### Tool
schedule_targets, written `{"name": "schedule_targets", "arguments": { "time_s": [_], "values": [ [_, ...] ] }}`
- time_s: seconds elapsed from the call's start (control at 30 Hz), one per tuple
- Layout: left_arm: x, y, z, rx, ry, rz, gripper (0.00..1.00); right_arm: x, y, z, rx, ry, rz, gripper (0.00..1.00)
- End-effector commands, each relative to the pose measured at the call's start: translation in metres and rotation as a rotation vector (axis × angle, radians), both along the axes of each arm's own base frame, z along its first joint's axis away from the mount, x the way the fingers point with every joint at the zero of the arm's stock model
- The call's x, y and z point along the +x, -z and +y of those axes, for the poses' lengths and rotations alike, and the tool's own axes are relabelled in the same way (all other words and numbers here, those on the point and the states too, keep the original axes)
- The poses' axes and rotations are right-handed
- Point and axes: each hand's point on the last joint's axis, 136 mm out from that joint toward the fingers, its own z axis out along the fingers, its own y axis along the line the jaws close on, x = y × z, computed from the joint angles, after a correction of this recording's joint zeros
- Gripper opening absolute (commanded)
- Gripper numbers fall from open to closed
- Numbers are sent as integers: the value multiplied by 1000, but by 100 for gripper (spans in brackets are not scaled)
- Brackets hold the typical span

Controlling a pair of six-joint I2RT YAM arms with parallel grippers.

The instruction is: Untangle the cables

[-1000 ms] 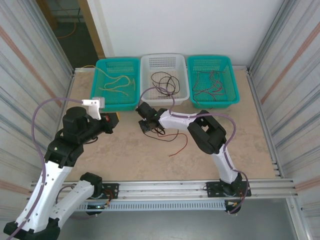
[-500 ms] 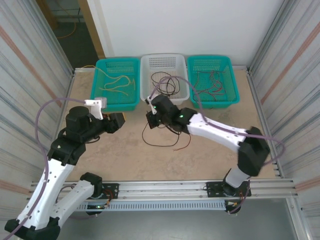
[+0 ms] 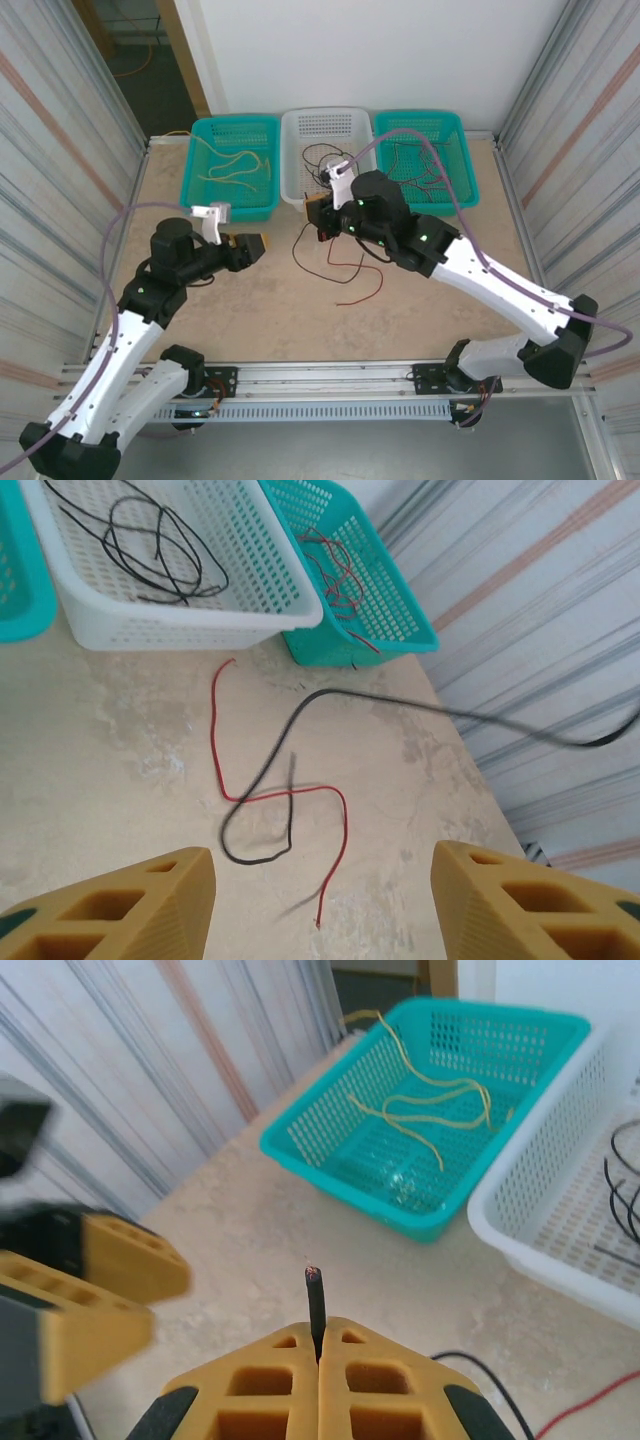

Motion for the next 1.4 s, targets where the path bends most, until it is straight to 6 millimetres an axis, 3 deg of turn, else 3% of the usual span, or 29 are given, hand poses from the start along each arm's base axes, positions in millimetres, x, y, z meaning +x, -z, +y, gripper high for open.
{"name": "schedule_targets", "arguments": {
  "time_s": [0.0,0.13,0.2,0.23,0.47,0.57,0.7,0.83,1.0,1.1,1.2,1.37],
  "values": [
    [-1,-16,-7,-75,39,-68,61,-18,-67,-11,140,-55,-101,0],
    [5,-14,-13,-99,49,-66,63,-31,-100,-17,212,-90,-153,0],
    [4,-22,-23,-158,105,-88,65,-34,-108,-20,228,-96,-168,0],
    [2,-28,-29,-195,146,-108,75,-36,-111,-20,235,-100,-173,0],
    [-12,-53,-60,-250,311,-206,77,-44,-130,-22,296,-136,-196,0],
    [-9,-47,-70,-177,321,-198,77,-51,-142,-23,330,-163,-214,0],
    [9,-23,-74,-31,254,-158,72,-54,-154,-24,357,-178,-233,0],
    [17,-21,-83,-50,264,-164,68,-59,-161,-26,383,-194,-238,0],
    [21,-19,-104,-42,330,-144,54,-62,-169,-29,408,-198,-247,0],
    [22,-17,-113,-9,350,-143,39,-64,-173,-32,419,-198,-255,0],
    [24,-16,-113,5,343,-147,21,-63,-175,-36,425,-191,-257,0],
    [23,-13,-104,29,304,-167,8,-61,-177,-41,438,-180,-253,0]
  ]
}}
